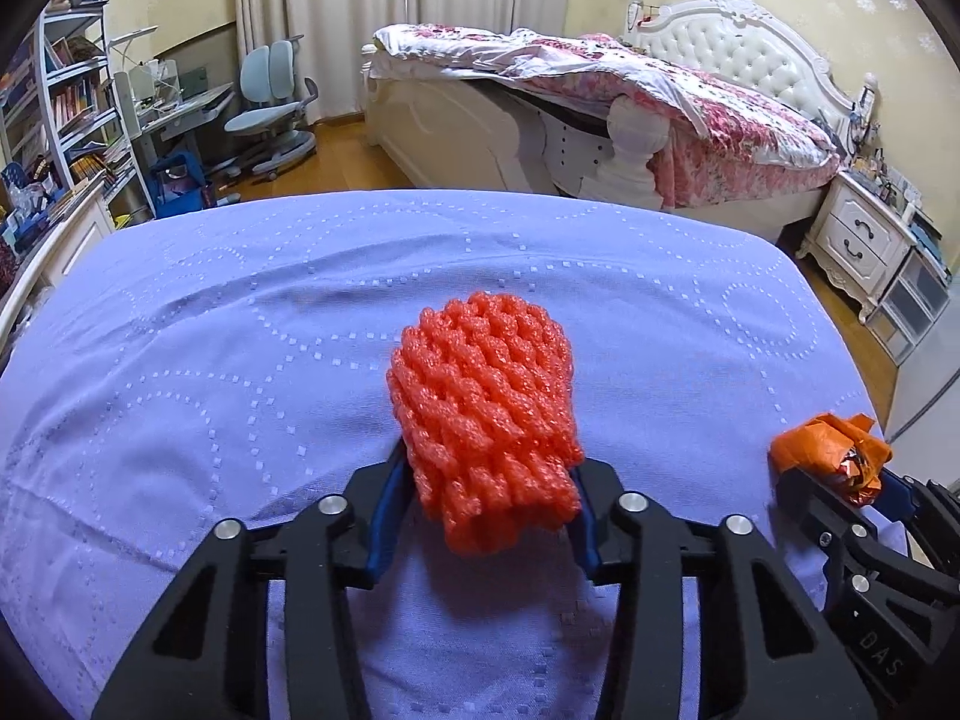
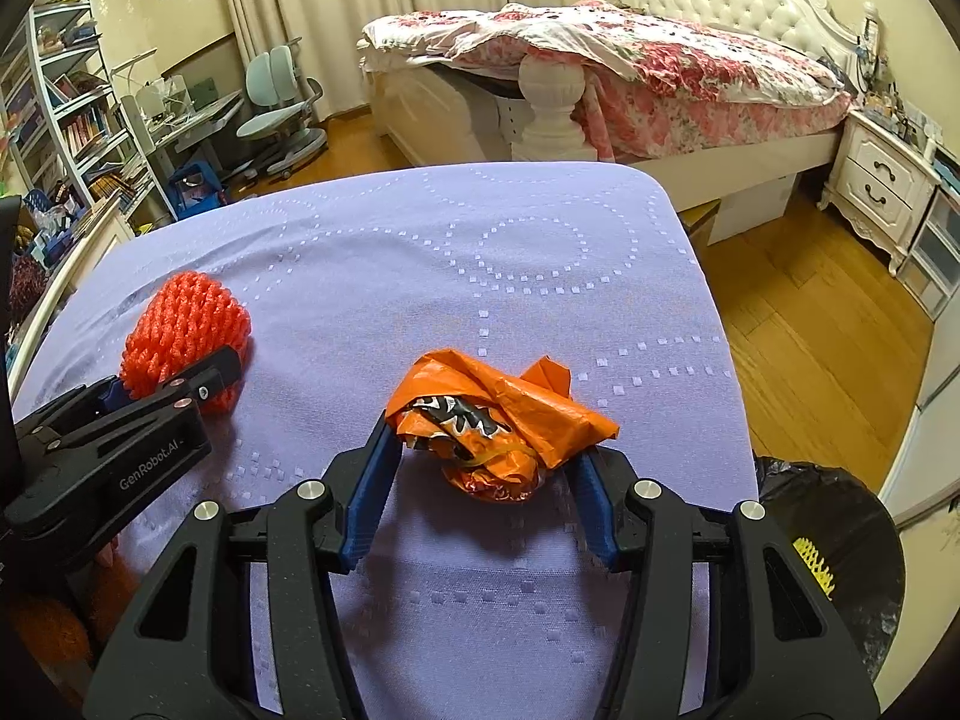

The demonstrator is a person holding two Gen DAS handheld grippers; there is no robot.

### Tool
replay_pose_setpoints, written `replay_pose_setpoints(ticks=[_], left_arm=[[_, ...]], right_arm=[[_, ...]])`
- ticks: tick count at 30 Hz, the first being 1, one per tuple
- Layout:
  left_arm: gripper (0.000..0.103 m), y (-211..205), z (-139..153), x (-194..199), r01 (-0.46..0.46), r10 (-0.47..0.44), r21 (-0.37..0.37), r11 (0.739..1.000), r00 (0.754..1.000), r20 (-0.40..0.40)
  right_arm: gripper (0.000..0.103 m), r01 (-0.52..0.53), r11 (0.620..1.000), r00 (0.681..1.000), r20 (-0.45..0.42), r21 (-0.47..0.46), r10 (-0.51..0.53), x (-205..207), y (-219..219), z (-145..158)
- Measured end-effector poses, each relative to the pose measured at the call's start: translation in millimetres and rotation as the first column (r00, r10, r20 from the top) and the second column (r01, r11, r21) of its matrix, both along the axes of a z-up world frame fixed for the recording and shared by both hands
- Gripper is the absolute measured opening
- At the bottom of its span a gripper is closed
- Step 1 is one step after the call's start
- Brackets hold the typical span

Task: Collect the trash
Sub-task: 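Carry the red foam sleeve with the left gripper while the right carries the orange wrapper to the bin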

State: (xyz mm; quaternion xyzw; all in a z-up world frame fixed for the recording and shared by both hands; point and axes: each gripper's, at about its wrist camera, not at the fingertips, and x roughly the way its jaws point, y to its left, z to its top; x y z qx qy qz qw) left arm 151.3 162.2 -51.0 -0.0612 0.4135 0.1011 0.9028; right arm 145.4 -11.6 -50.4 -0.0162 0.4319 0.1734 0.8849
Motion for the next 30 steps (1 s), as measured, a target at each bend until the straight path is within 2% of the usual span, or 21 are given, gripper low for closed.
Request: replay_pose_setpoints(ticks=[10,30], left_arm=[[0.04,-6,6,-21,0.004,-0.004,0.011,1.0,1.0,0.012],[0.04,-42,14,-89,0.033,-0.033,0.001,0.999,0.999,0.032]], right_arm=[[0.052,-0.011,1.0,1.0,0.012,0.003,0.011,-17,-3,3],[0.052,-0.024,1.0,0.999,0.046,0.018,0.023,-101,-34,17]])
